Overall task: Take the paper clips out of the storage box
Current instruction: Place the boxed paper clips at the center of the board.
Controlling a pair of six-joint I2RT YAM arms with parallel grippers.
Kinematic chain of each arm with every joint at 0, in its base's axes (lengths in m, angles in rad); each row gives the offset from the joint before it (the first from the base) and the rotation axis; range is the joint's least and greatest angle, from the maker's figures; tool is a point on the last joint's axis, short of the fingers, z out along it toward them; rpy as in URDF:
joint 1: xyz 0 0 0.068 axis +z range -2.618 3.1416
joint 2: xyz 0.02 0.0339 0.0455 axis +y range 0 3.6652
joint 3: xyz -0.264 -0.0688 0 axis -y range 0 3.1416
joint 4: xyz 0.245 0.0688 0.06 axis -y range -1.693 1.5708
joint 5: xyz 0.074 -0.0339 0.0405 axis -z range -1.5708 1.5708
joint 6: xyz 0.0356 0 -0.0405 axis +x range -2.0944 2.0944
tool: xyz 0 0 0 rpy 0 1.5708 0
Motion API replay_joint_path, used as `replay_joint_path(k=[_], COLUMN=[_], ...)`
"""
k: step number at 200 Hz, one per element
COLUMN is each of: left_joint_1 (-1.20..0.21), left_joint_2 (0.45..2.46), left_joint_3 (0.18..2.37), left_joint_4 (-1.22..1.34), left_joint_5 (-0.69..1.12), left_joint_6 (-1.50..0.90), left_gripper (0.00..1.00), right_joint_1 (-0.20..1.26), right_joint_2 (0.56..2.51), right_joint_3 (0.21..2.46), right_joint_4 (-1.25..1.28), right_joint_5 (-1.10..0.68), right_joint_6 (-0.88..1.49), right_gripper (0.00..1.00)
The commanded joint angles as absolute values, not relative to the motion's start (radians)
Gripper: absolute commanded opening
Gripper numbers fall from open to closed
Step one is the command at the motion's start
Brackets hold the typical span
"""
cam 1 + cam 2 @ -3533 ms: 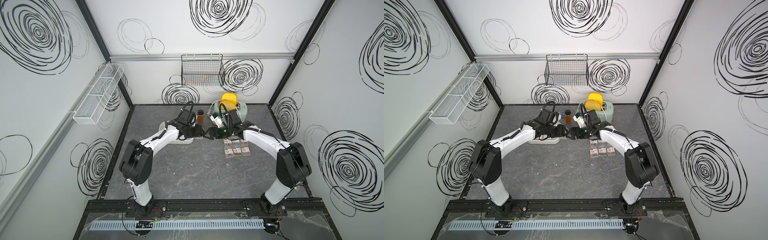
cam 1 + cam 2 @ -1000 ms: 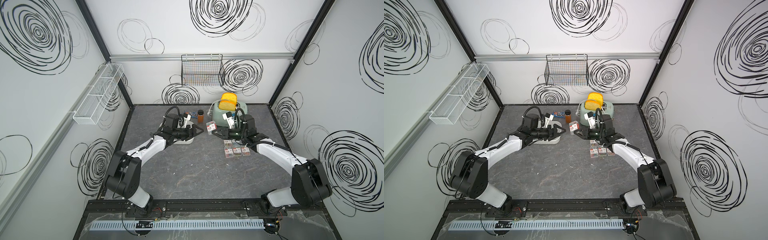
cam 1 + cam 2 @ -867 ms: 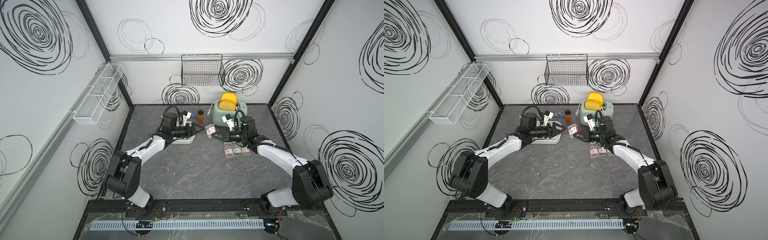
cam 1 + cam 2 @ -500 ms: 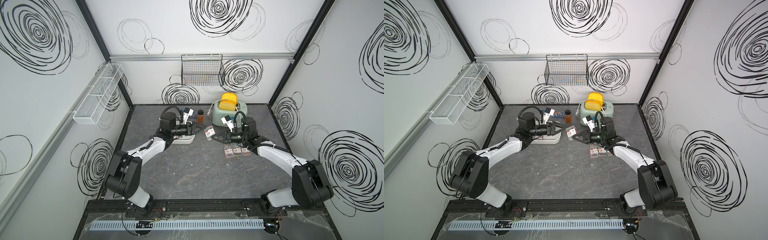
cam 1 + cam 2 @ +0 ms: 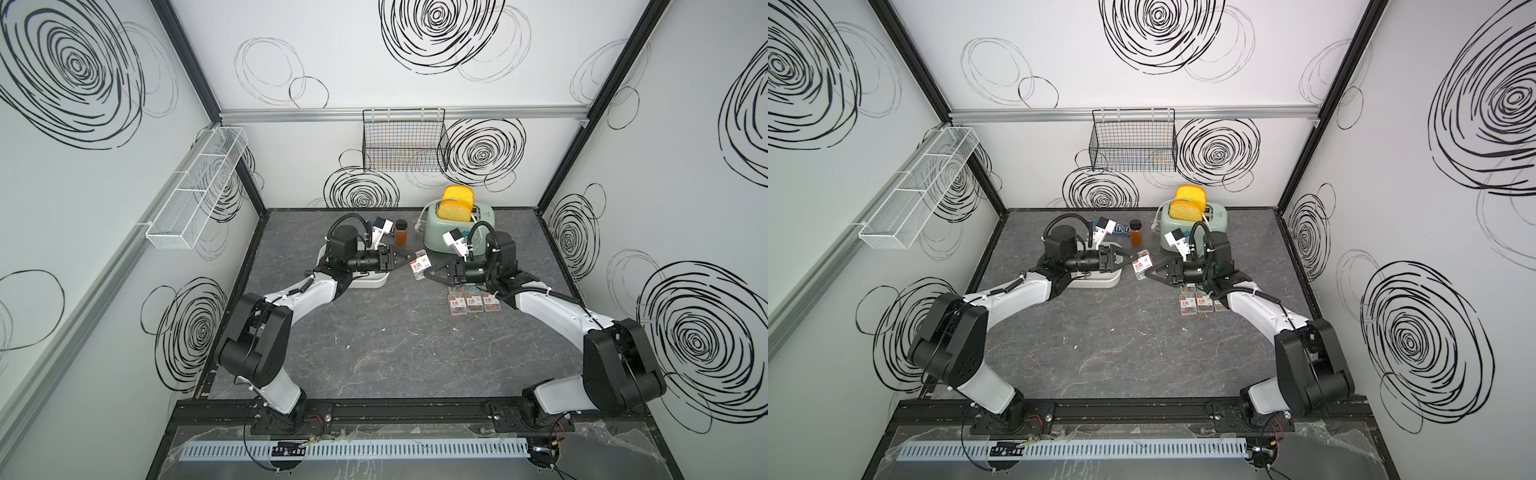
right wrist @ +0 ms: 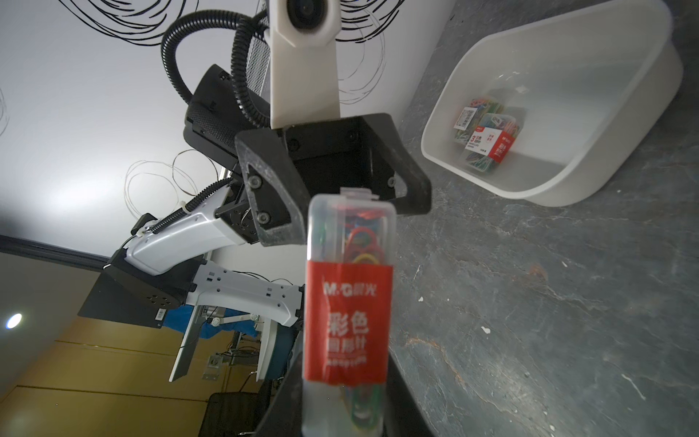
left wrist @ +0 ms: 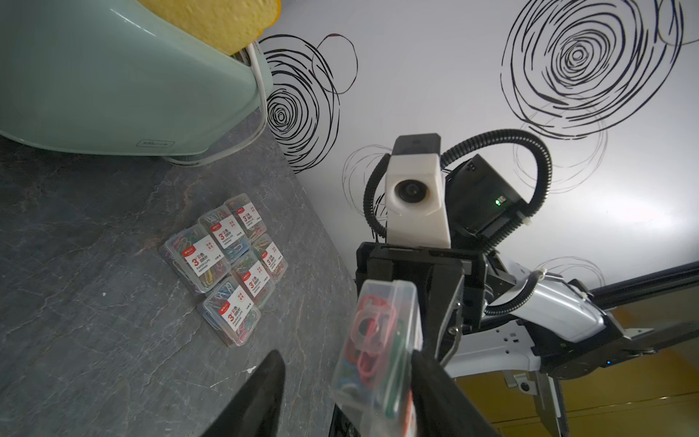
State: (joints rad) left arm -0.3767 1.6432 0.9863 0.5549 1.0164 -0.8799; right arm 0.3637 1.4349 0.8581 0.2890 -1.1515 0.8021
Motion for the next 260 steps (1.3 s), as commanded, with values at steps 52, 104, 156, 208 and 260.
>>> replay_joint_path(k=[52,104,156,208,260], left_joint_1=[-0.396,-0.395,-0.395,-0.405,-0.452], left_joint_2=[1.669,1.663,1.669,1.686,1.699], left_joint_3=[1.017,1.021,1.040,1.091,1.126], left_joint_4=[0.665,0.637,0.595,0.382,0.332], left_joint_5=[1.071,1.067,1.053,0.956,0.861], left_joint_6=[-0.919,-0.893,-0.860,-0.815,-0.864], left_gripper=[0.40,0.29,0.17,0.10,0.11], right_joint_1=[0.360,0.359,0.359,0.362,0.450], right_joint_2=[1.486,1.501,1.500,1.460,1.440], right_joint_3=[0.877,0.884,0.925,1.087,1.154], right_joint_4=[0.400,0.404,0.262,-0.158,-0.312], right_joint_5=[-1.208,-1.202,-1.161,-0.890,-0.524], right_joint_6=[0.850,0.855,0.751,0.427,0.259], right_gripper=[0.28,0.31,0.57,0.82,0.88])
